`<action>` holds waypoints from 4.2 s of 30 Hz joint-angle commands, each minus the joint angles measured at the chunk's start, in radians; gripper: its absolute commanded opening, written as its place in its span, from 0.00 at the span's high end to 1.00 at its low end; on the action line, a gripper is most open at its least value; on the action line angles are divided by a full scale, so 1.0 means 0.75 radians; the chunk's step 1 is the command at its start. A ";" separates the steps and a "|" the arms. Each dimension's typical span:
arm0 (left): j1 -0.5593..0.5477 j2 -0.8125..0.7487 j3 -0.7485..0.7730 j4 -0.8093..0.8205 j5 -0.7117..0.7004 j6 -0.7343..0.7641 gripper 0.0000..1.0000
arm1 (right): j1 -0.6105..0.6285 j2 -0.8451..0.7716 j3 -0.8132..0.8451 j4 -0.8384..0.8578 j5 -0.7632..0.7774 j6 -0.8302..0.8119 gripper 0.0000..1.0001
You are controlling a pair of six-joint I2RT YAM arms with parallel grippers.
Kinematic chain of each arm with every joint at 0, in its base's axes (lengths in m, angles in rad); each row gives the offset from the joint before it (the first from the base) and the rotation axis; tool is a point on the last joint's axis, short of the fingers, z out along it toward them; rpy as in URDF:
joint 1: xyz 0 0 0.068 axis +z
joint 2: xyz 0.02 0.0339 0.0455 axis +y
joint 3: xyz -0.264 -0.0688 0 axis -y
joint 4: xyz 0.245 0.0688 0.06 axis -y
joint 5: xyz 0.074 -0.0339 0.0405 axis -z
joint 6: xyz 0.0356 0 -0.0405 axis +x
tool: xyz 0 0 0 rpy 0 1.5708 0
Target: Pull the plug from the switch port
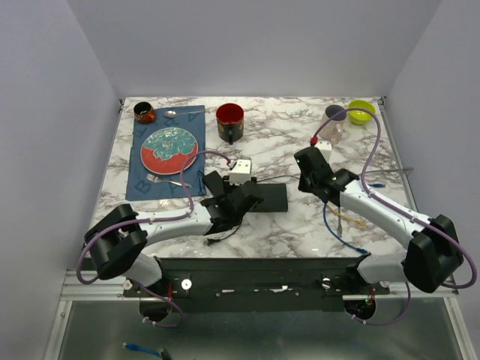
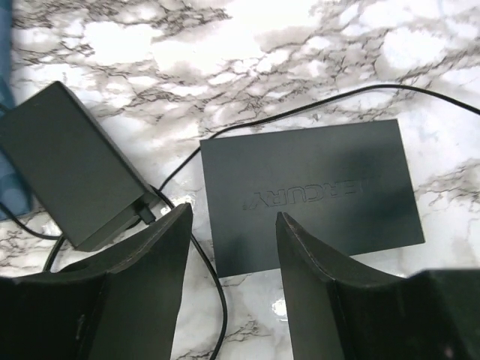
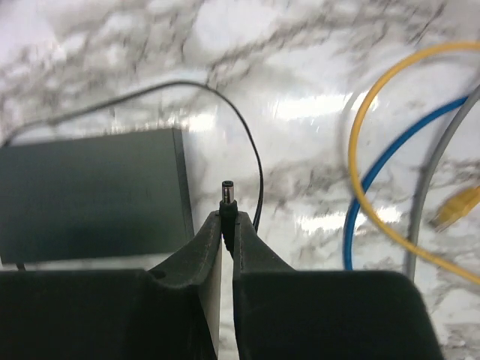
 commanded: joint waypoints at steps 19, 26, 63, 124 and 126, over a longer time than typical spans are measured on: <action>0.008 -0.620 -0.204 -0.540 -0.365 -0.487 0.13 | 0.009 0.414 0.414 0.832 -1.221 -0.053 0.99; 0.017 -0.679 -0.191 -0.691 -0.361 -0.630 0.12 | 0.148 0.575 0.535 0.772 -1.414 -0.153 0.99; 0.017 -1.027 -0.298 -0.973 -0.275 -0.912 0.01 | 0.349 0.994 0.884 0.283 -0.547 -0.587 0.12; 0.019 -0.723 -0.232 -0.493 -0.025 -0.699 0.01 | -0.603 -0.085 0.339 -0.228 0.435 0.231 0.99; 0.019 -0.708 -0.214 -0.501 -0.019 -0.693 0.01 | -0.688 -0.073 0.247 -0.230 0.345 0.272 0.99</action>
